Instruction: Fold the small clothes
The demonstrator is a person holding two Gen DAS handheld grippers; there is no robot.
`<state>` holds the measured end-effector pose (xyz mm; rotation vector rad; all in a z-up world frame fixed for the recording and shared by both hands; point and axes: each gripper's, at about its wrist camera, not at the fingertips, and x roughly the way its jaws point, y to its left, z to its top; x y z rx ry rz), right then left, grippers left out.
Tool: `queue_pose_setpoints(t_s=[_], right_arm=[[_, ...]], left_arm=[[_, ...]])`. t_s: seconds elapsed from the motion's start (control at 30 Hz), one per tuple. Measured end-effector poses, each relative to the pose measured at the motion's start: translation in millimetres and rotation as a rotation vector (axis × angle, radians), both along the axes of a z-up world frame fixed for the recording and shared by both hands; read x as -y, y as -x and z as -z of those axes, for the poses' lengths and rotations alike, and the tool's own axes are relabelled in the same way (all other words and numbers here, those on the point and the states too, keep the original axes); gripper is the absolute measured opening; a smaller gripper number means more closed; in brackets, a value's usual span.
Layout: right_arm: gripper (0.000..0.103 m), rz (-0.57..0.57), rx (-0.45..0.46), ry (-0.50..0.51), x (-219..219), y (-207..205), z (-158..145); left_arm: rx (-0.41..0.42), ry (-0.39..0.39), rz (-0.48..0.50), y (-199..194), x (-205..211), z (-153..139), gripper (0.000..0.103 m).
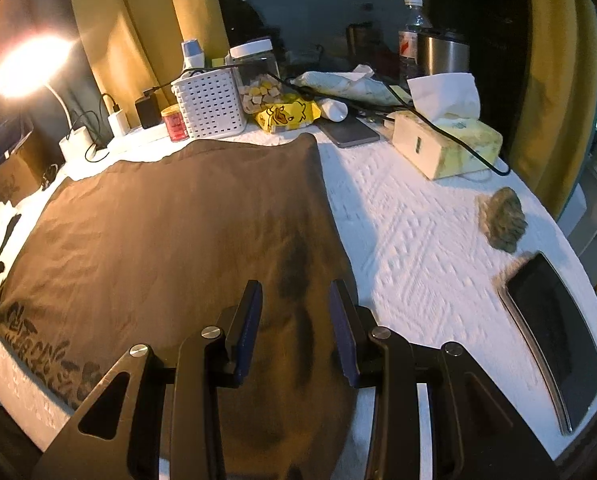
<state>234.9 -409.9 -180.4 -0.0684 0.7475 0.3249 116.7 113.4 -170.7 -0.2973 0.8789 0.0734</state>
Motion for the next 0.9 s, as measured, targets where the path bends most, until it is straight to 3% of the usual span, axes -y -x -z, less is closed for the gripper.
queue_pose_setpoints(t_s=[0.17, 0.33, 0.37, 0.43, 0.67, 0.9], right_arm=[[0.037, 0.012, -0.003, -0.006, -1, -13, -2], [0.037, 0.023, -0.023, -0.007, -3, -26, 2], [0.037, 0.023, -0.025, -0.003, -4, -28, 3], [0.037, 0.026, -0.028, 0.000, -6, -31, 4], [0.037, 0.028, -0.030, 0.039, -14, -41, 9], [0.037, 0.028, -0.043, 0.059, -15, -48, 12]], left_arm=[[-0.023, -0.039, 0.053, -35, 5, 4, 0.043], [0.000, -0.020, 0.069, -54, -3, 5, 0.043], [0.003, -0.035, 0.081, -56, -1, 5, 0.038], [-0.007, -0.044, 0.112, -58, 1, 8, 0.002], [-0.003, -0.023, 0.040, -54, -17, 9, 0.002], [-0.013, -0.125, 0.048, -56, -6, 5, 0.002]])
